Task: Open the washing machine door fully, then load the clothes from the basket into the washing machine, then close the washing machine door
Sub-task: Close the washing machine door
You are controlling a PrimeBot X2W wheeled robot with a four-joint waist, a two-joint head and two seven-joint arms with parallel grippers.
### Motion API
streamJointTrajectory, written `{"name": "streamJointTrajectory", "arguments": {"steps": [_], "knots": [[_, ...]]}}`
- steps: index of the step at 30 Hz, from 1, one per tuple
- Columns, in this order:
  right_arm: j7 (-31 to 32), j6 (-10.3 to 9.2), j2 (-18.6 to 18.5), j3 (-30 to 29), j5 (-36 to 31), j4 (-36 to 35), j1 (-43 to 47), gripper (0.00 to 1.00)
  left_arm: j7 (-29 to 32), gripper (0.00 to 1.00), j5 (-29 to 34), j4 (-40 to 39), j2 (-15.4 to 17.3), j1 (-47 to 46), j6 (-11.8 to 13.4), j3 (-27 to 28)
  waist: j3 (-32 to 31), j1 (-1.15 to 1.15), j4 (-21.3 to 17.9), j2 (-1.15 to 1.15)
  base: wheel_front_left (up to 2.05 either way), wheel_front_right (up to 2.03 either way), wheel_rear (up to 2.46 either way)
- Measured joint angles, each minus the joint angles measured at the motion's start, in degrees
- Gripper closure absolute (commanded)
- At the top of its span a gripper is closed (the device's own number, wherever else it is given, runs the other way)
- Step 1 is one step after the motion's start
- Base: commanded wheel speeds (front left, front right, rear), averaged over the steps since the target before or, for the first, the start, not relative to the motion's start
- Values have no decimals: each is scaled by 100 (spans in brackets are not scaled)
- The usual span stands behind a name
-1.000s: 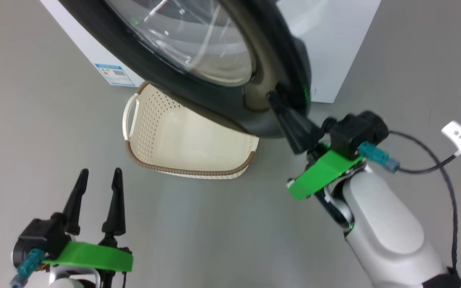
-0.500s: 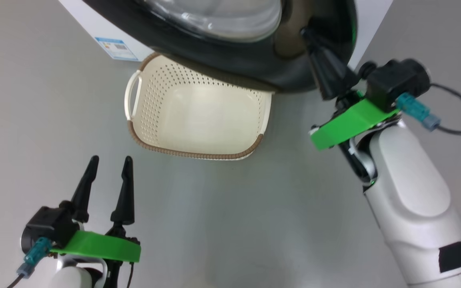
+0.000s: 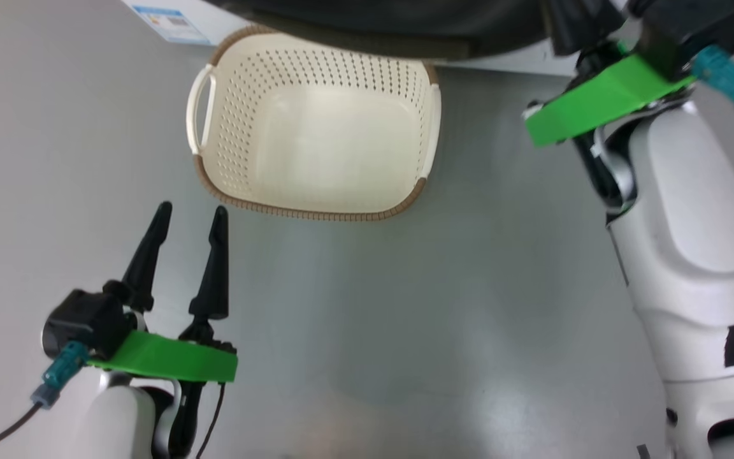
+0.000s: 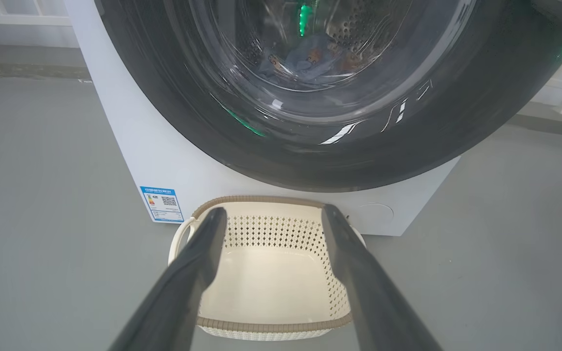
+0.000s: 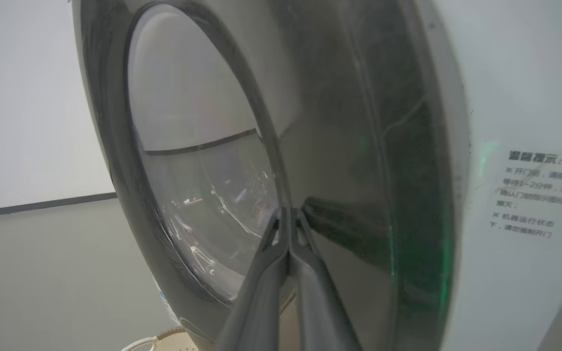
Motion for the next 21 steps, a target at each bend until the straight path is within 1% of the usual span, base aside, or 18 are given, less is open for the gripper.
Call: {"name": "streamJointTrajectory", "arguments": {"steps": [5, 9, 18, 21], "knots": [[0, -1, -1, -260, -179, 20, -269, 100, 0, 0, -41, -19, -2, -166, -1, -36, 218, 0, 36, 0, 0, 0, 0], [0, -1, 4, -361, -238, 78, -502, 100, 0, 0, -99, -32, -1, -250, 0, -65, 351, 0, 51, 0, 0, 0, 0], [-1, 0, -7, -455, -240, 257, -1089, 100, 0, 0, -102, -69, -1, -296, -1, -147, 547, 0, 30, 0, 0, 0, 0], [-9, 49, 9, -449, -248, 309, -1169, 100, 0, 0, -132, -80, -1, -364, -1, -165, 593, 0, 25, 0, 0, 0, 0]]}}
